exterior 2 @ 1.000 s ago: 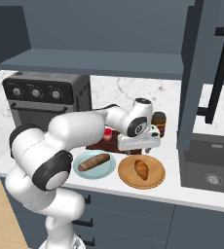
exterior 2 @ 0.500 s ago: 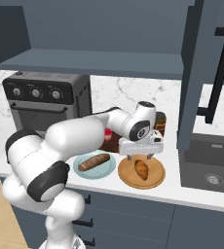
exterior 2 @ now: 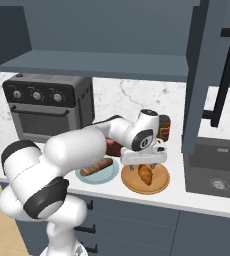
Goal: From the different types of pastries on the counter, select a croissant and place it on the cutting board. Then retrieve a jar of jam from the cabinet and place it alongside the croissant on the cutting board.
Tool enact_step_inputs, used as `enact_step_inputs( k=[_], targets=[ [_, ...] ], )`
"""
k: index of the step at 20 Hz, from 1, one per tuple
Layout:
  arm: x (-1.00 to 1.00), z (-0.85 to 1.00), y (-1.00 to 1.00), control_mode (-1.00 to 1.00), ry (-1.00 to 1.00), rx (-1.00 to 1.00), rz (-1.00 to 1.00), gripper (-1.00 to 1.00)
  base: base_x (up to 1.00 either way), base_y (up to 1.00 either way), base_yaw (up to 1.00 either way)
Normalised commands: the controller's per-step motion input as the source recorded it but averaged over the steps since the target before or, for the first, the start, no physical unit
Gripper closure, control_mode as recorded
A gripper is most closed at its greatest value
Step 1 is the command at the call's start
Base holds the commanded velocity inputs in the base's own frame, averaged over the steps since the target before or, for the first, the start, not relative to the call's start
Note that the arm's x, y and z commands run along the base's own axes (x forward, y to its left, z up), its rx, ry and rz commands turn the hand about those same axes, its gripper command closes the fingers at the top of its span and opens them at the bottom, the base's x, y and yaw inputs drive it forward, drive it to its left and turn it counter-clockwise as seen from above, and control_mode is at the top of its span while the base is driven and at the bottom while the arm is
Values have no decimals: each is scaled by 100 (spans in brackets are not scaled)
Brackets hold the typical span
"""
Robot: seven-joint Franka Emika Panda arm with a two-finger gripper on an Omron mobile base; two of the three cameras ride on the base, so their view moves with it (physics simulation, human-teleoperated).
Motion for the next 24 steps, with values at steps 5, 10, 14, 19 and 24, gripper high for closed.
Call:
enact_step_inputs(
  k=[5,10,14,19,24],
  targets=[
    [0,-1,9,-100,4,0,0,-100,0,0,0],
    [0,-8,11,-100,3,0,0,-100,0,0,0],
    [0,-18,1,-100,3,0,0,-100,0,0,0],
    [4,-20,0,-100,0,0,0,-100,0,0,0],
    [16,-16,0,-100,0,0,0,-100,0,0,0]
  ],
)
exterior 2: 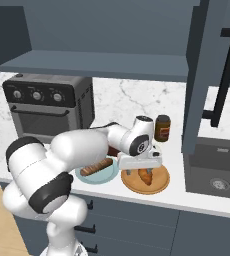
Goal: From the different types of pastries on the counter, select a croissant and place it on the cutting board. Then retrieve a jar of jam from the cabinet and place it alongside the croissant on the cutting board.
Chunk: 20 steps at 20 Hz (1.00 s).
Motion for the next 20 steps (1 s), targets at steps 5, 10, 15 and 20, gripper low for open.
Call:
enact_step_inputs(
  k=[5,10,15,20],
  targets=[
    [30,-7,0,-100,0,0,0,-100,0,0,0],
    [34,-3,0,-100,0,0,0,-100,0,0,0],
    [26,-4,-3,-100,0,0,-1,-100,0,0,0],
    [13,-9,-9,-100,0,0,-2,-100,0,0,0]
  ],
)
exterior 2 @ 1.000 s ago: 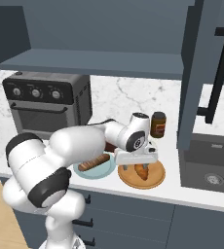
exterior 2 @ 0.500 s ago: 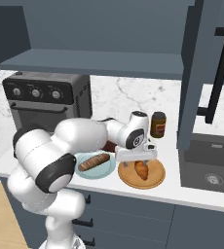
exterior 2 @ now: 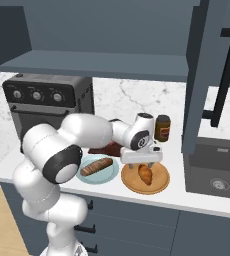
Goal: From the different types of pastries on the counter, select a croissant and place it on the cutting board. Then retrieve a jar of jam from the cabinet and place it alongside the croissant on the cutting board.
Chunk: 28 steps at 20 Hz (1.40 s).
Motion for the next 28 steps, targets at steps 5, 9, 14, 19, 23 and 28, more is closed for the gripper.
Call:
enact_step_inputs(
  k=[5,9,14,19,23,28],
  targets=[
    [12,-10,-13,-100,0,0,-3,-100,0,0,0],
    [10,-10,-15,-100,0,0,-2,-100,0,0,0],
    [7,-11,-12,-100,0,0,-1,-100,0,0,0],
    [0,-15,-5,-100,0,0,0,-100,0,0,0],
    [0,-21,-1,-100,0,0,0,-100,0,0,0],
    [0,-23,0,-100,0,0,0,-100,0,0,0]
  ],
)
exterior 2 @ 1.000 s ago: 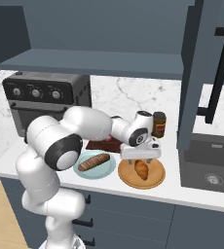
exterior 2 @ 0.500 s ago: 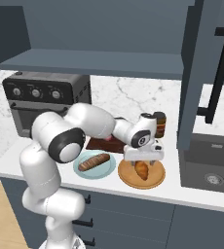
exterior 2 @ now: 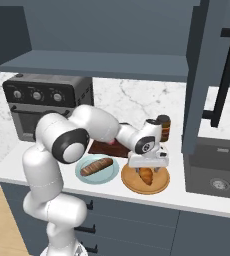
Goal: From the different types of pastries on the counter, select a croissant and place it on the cutting board. Then retrieve a jar of jam from the cabinet and place it alongside the croissant on the cutting board.
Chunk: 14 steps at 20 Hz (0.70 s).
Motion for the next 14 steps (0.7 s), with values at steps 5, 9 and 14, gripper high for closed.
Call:
enact_step_inputs(
  k=[5,9,14],
  targets=[
    [0,-26,0,-100,0,0,0,100,0,0,0],
    [0,-26,0,-100,0,0,0,100,0,0,0],
    [0,2,0,-100,-3,0,0,100,0,0,0]
  ],
)
